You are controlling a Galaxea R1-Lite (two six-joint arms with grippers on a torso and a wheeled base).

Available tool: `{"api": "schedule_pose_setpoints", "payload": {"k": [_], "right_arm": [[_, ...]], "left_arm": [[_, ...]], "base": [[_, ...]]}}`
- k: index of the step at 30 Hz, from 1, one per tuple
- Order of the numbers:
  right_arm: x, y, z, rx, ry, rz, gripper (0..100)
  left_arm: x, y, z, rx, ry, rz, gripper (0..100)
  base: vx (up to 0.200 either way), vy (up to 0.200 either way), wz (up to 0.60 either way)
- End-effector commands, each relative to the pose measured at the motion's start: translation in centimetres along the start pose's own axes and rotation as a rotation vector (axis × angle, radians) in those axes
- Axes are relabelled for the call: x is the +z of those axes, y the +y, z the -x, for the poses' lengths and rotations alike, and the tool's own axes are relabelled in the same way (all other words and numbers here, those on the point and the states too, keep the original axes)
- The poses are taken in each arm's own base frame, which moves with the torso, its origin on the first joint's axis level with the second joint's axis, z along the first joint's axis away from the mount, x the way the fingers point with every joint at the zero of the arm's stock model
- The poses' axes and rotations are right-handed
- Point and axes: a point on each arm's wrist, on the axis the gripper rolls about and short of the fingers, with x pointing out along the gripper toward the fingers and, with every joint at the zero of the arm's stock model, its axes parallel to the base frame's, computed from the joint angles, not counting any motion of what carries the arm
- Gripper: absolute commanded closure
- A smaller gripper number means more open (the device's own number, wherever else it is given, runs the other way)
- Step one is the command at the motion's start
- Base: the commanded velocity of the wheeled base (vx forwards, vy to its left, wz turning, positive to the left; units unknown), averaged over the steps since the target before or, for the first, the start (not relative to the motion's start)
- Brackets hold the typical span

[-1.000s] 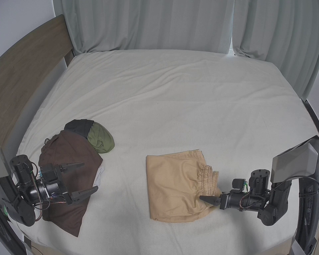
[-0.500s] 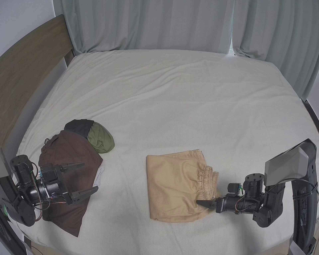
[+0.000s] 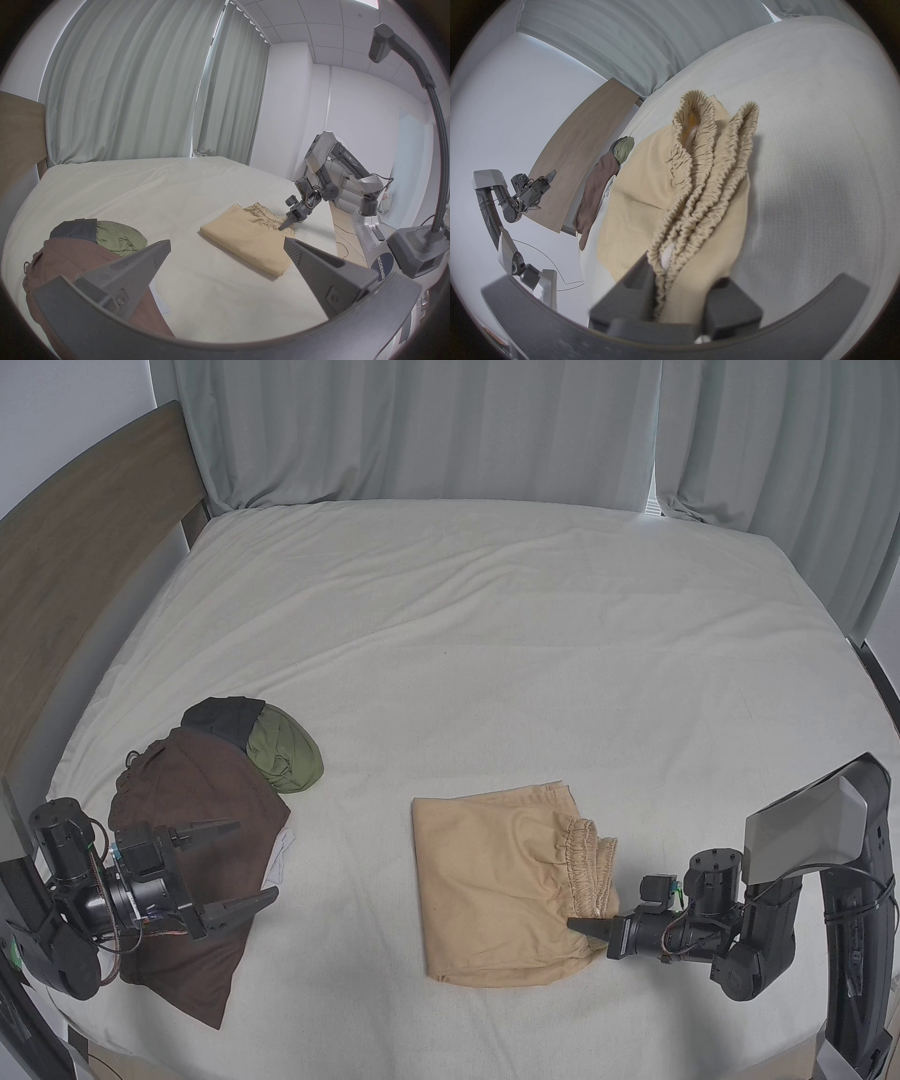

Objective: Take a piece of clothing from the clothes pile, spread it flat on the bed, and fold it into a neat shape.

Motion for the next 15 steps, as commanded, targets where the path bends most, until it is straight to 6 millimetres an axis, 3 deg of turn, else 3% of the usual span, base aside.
{"api": "schedule_pose_setpoints", "payload": {"k": [1,10,15], "right_arm": [[-0.1,0.0,0.0,0.000,0.002,0.000,100],[-0.4,0.2,0.3,0.000,0.016,-0.003,100],[0.9,1.6,1.2,0.030,-0.021,0.027,100]], "left_arm": [[-0.1,-0.1,-0.1,-0.003,0.002,0.003,0],[-0.1,-0.1,0.0,-0.004,0.004,0.006,0],[-0.1,-0.2,0.1,-0.004,0.004,0.008,0]], "base": [[0.000,0.000,0.00],[0.000,0.000,0.00],[0.000,0.000,0.00]]}}
